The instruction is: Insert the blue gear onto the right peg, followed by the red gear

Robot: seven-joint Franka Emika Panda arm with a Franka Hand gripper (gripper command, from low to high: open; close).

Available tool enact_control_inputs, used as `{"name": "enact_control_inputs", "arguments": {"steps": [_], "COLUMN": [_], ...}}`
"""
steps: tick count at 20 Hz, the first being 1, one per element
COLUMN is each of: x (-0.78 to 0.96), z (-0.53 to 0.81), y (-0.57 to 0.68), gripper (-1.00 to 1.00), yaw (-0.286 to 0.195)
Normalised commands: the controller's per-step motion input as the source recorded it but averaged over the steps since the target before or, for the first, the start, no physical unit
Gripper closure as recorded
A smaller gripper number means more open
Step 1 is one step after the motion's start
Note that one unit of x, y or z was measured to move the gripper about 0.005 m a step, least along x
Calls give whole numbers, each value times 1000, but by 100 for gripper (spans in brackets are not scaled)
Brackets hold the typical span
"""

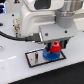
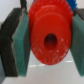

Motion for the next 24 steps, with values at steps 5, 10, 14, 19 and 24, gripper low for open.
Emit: {"name": "enact_control_inputs", "arguments": {"steps": [5,10,14,19,24], "x": [269,209,117,106,91], "z": [-62,-256,-240,510,-153], "y": [-124,-206,-87,-231,-45], "gripper": [100,100,100,100,100], "yaw": [0,0,0,0,0]}}
